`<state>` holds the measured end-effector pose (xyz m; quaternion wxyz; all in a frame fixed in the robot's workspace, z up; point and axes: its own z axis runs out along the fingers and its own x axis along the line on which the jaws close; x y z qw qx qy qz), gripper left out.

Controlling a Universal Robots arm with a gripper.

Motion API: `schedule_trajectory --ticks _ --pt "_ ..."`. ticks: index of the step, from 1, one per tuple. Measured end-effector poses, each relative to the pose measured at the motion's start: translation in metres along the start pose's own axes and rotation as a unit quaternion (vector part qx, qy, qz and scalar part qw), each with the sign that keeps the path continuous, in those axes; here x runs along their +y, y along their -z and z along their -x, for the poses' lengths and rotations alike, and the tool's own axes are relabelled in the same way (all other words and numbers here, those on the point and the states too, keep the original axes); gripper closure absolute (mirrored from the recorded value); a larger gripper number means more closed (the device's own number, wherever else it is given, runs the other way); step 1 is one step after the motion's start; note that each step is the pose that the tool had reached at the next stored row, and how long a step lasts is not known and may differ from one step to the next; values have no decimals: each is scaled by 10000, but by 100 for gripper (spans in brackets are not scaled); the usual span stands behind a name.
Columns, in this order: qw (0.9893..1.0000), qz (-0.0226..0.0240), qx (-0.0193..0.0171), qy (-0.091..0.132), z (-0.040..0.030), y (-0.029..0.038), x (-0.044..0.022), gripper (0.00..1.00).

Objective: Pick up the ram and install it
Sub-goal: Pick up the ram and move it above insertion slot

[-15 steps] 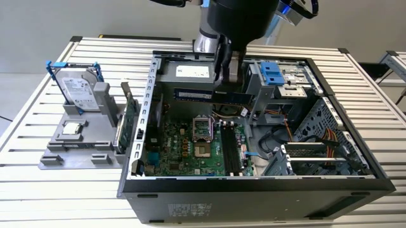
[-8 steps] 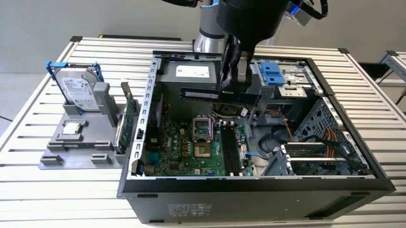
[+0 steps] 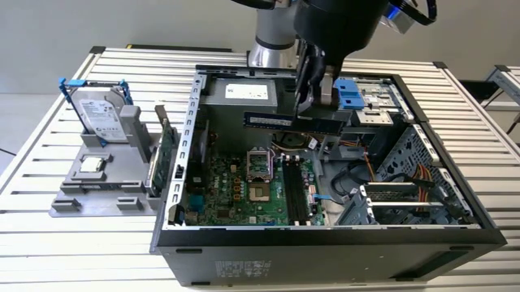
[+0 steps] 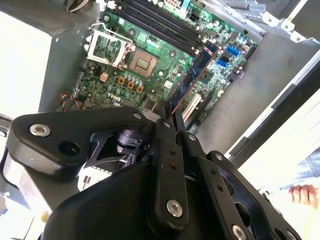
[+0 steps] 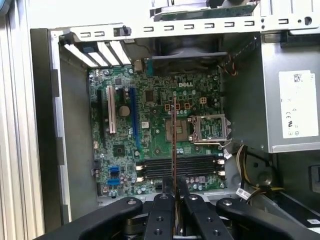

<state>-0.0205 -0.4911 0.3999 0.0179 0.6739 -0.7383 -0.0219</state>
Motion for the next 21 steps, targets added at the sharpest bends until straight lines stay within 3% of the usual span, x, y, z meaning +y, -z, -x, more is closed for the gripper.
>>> schedule_trajectory --ticks 11,21 --pt "10000 0 0 -1 34 11 -190 100" --pt "10000 0 0 -1 49 15 -273 100"
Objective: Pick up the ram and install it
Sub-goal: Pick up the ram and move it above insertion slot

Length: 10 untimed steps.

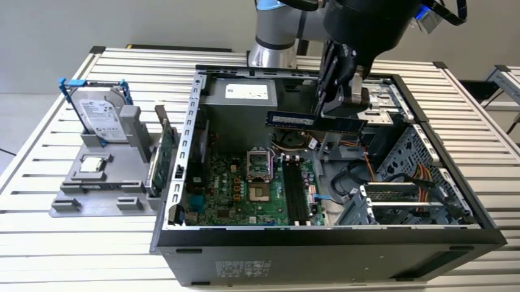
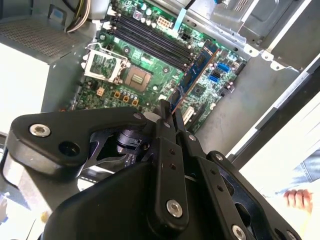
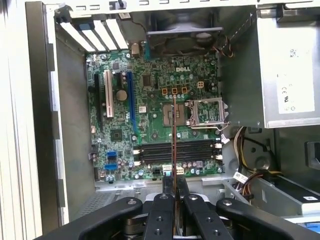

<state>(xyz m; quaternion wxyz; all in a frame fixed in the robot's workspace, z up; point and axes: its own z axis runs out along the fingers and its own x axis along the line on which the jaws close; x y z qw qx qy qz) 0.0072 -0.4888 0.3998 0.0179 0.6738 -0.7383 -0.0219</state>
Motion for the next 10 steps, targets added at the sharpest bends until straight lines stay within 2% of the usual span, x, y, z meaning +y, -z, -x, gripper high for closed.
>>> schedule_trajectory --ticks 10 --pt "10000 0 0 0 18 6 -106 100"
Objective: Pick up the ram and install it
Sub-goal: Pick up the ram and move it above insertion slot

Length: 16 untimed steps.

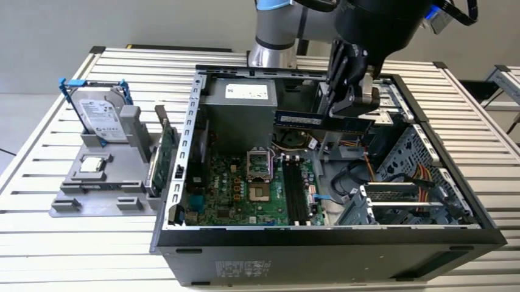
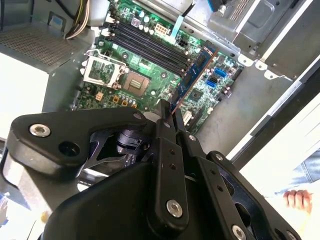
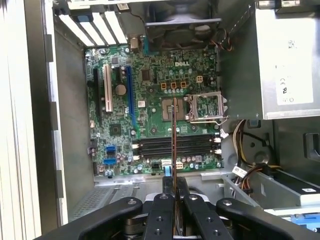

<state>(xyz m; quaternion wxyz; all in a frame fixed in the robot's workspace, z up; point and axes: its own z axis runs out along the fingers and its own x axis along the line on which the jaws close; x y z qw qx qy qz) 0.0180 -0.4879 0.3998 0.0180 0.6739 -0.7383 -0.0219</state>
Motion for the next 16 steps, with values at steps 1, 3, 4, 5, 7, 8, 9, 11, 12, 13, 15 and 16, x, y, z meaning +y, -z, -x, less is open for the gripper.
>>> schedule_trajectory --ticks 1,3,4,5,7,8,9,11,12,13,15,16 --pt "10000 0 0 0 1 1 -9 100" --pt "10000 0 -1 0 2 1 -26 100" --pt "10000 0 0 0 2 2 -31 100" --pt "10000 0 0 0 3 2 -36 100" --pt "10000 0 0 0 3 2 -39 100" --pt "10000 0 0 -1 3 2 -39 100" --pt "10000 0 0 0 5 2 -40 100" --pt "10000 0 0 0 46 2 -37 100" --pt "10000 0 0 0 67 2 -34 100" --pt "10000 0 0 0 82 1 -33 100" --pt "10000 0 0 0 106 1 -31 100" --pt "10000 0 0 0 119 1 -29 100"
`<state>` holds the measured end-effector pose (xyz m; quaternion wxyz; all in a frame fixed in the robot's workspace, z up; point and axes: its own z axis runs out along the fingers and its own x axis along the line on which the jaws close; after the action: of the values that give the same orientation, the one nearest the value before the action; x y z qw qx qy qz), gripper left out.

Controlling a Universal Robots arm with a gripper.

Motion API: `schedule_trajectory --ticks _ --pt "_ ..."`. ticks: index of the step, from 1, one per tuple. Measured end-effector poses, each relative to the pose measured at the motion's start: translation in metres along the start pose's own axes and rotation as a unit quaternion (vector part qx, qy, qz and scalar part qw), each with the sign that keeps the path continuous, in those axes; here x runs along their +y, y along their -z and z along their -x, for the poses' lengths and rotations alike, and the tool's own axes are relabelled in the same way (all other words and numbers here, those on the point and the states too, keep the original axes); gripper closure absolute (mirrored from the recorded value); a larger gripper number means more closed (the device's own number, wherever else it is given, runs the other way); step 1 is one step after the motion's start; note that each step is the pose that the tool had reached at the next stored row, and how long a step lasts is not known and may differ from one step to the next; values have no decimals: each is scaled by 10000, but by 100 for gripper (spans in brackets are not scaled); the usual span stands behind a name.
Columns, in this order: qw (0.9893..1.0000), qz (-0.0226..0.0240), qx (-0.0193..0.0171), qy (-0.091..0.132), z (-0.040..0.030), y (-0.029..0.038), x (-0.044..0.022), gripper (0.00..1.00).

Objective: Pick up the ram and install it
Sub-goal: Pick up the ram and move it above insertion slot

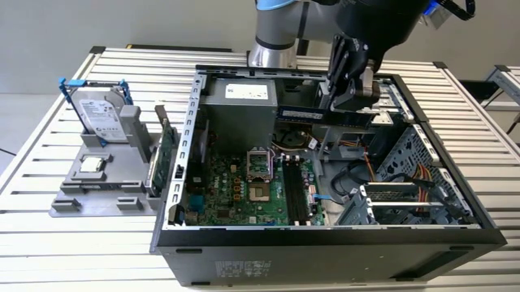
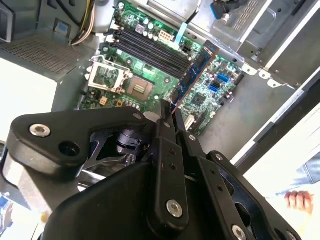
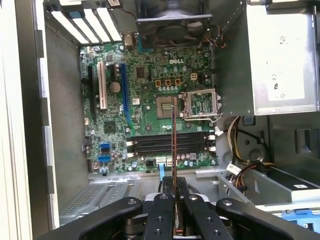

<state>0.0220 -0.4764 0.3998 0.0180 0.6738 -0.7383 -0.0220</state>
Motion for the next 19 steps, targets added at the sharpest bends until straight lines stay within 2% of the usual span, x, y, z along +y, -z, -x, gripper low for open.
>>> schedule_trajectory --ticks 12,19 --pt "10000 0 1 19 198 -2 18 100" --pt "9998 1 10 186 273 -3 25 100"
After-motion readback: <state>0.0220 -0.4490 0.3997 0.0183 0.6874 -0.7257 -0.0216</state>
